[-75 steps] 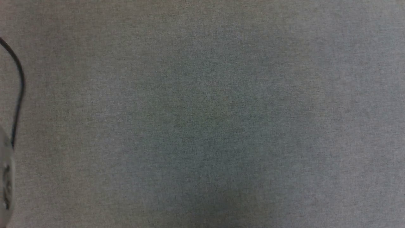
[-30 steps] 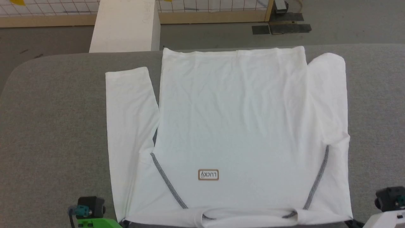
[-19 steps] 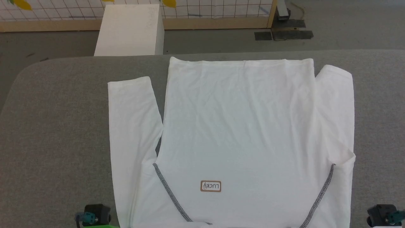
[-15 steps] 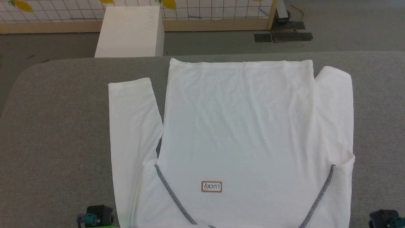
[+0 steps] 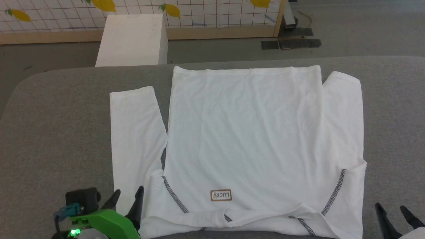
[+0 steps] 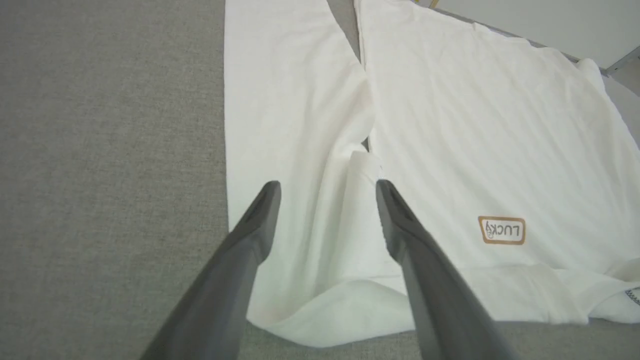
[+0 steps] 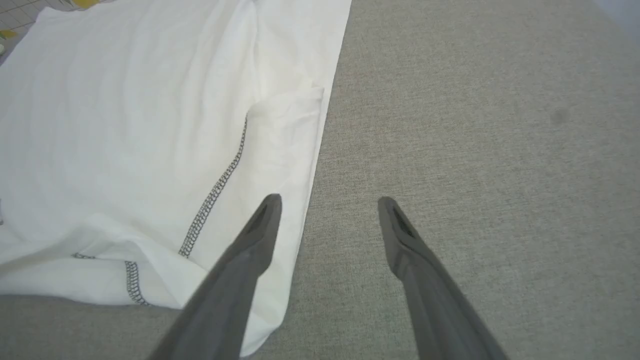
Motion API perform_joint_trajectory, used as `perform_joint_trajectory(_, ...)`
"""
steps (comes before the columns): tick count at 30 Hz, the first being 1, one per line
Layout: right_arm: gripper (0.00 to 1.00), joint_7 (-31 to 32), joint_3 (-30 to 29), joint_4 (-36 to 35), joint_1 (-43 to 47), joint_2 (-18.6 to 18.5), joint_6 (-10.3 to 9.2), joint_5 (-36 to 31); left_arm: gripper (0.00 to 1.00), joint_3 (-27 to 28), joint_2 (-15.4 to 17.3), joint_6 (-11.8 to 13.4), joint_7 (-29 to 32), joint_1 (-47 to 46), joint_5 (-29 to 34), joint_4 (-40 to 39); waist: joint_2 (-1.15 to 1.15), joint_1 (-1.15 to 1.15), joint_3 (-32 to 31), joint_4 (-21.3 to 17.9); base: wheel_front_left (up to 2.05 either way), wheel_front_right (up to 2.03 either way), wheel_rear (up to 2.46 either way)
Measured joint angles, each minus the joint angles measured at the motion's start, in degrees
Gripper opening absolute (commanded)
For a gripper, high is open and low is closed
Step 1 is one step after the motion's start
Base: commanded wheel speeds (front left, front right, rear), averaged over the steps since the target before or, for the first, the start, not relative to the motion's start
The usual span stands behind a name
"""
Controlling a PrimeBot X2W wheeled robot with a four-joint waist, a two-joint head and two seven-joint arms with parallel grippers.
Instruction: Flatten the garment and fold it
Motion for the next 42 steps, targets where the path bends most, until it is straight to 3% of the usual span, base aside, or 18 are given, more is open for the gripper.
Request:
perform_joint_trajectory(9, 1.00, -10.06, 1.75, -3.43, -3.12, 0.37, -0.02, -0.15, 1.00, 3.52, 1.91, 0.70, -7.70, -5.88, 4.41, 1.35, 0.00, 0.00, 0.89, -2.91, 0.00, 0.00, 0.00)
perform_joint_trajectory(18, 1.00, -22.73, 6.36, -1.79, -11.89, 1.03, -0.02, -1.49, 1.00, 3.19, 7.79, 0.25, -11.90, -25.77, 12.72, 13.91, 0.00, 0.00, 6.82, -3.63, 0.00, 0.00, 0.00)
perform_joint_trajectory(24, 1.00, -26.17, 9.22, 0.80, -16.99, 1.23, -0.02, -1.33, 1.00, 3.50, 12.21, -0.90, -5.61, -37.88, 13.62, 22.64, 0.00, 0.01, 12.37, -4.68, 0.00, 0.00, 0.00)
perform_joint_trajectory(31, 1.00, -27.96, 11.92, 3.26, -20.17, 1.03, -0.02, -0.18, 1.00, 5.63, 14.91, -1.32, 6.00, -43.98, 11.10, 28.64, 0.00, 0.01, 18.20, -7.07, 0.00, 0.00, 0.00)
perform_joint_trajectory(37, 1.00, -28.66, 12.77, 4.31, -21.47, 0.60, -0.02, 0.56, 1.00, 8.13, 15.17, 1.12, 15.37, -44.97, 7.46, 28.73, 0.00, 0.01, 21.43, -9.59, 0.00, 0.00, 0.00)
perform_joint_trajectory(42, 1.00, -28.89, 12.94, 4.79, -21.97, 0.56, -0.02, 0.58, 1.00, 9.89, 15.82, 3.48, 18.78, -45.03, 5.84, 25.66, 0.00, 0.01, 22.94, -10.91, 0.00, 0.00, 0.00)
